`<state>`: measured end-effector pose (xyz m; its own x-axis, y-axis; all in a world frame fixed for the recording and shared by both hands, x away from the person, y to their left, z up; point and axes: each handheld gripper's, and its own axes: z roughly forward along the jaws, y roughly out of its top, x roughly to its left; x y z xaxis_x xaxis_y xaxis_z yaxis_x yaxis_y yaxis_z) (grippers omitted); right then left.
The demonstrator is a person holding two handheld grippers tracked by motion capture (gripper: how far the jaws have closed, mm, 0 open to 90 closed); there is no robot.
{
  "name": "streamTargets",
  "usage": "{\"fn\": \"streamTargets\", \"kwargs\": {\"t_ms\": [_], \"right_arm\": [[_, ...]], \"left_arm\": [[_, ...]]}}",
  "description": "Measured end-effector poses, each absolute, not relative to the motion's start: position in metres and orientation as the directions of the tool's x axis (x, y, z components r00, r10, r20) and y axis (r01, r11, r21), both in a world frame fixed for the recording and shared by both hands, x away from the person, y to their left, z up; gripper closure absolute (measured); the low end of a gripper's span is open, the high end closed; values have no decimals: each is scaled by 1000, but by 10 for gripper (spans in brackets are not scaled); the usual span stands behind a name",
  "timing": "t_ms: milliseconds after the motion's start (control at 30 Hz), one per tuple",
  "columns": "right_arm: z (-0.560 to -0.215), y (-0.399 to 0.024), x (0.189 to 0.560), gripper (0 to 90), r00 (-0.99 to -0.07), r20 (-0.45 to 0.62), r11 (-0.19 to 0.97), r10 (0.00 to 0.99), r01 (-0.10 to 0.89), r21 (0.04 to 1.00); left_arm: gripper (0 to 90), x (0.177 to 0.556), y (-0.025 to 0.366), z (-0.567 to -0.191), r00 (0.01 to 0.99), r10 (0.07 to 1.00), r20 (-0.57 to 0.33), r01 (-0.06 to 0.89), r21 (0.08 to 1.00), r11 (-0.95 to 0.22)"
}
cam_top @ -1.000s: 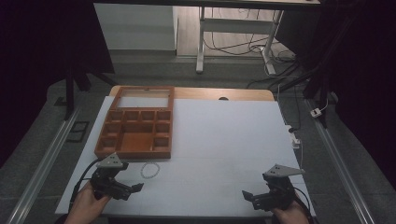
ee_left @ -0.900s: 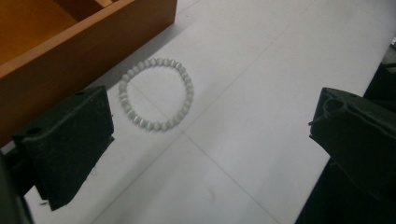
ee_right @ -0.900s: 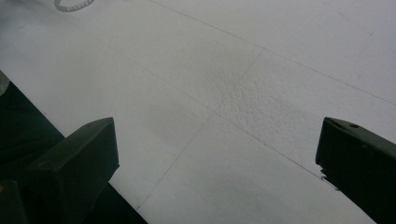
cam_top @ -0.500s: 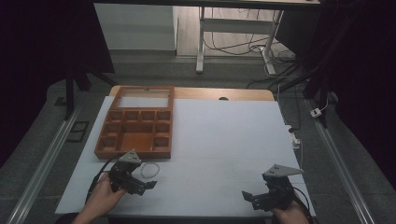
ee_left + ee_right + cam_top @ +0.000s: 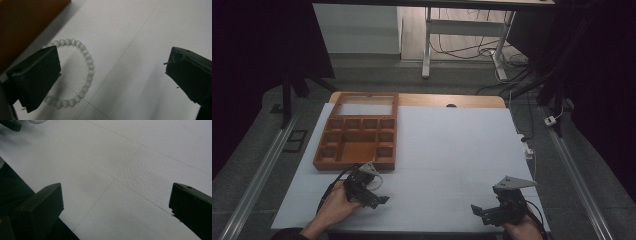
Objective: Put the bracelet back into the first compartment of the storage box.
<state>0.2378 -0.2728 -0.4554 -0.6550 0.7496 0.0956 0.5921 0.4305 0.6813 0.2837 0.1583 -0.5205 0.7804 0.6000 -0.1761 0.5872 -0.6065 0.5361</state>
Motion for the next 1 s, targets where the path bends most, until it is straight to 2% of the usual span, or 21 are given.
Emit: {"fn": "streamTargets", "kwargs": {"t_ms": [333,467,533,567,600,667,700,733,767,800,833,967,1000], "right_arm": [[-455,-272,238,0,-657,94,435,748,592,679],[-455,-272,238,0,-659,94,436,746,590,679],[-455,-272,237,0,-659,91,438,746,590,678],[-455,-272,237,0,-660,90,440,746,590,677],[-455,-272,237,0,-660,90,440,746,590,677],[-455,-272,237,0,-660,91,440,746,590,677],[-455,-272,237,0,-661,91,440,745,589,677],[-455,-272,237,0,-662,90,441,744,589,677],[-455,-272,237,0,-662,90,441,744,589,677],[-455,-272,237,0,-663,90,442,743,587,678],[-455,-272,237,0,-663,90,442,743,587,678],[-455,-272,237,0,-663,89,443,743,588,677],[-455,-272,237,0,-662,89,443,744,588,677]], "left_arm": [[6,281,147,-532,806,590,-49,544,455,-705],[48,280,148,-530,803,594,-47,546,458,-702],[126,281,151,-528,799,600,-52,551,466,-693],[260,281,153,-526,797,602,-52,550,472,-689],[260,280,154,-525,793,607,-50,553,475,-685],[382,280,157,-523,785,617,-52,563,474,-677],[491,280,157,-523,784,618,-50,564,474,-677],[542,280,158,-522,783,620,-51,566,471,-676],[542,280,159,-521,781,623,-52,570,469,-675],[647,280,159,-521,777,627,-51,574,466,-673],[647,280,159,-520,773,633,-52,580,461,-671],[841,281,160,-519,759,647,-72,606,444,-660],[851,281,160,-519,755,651,-75,610,442,-658]]}}
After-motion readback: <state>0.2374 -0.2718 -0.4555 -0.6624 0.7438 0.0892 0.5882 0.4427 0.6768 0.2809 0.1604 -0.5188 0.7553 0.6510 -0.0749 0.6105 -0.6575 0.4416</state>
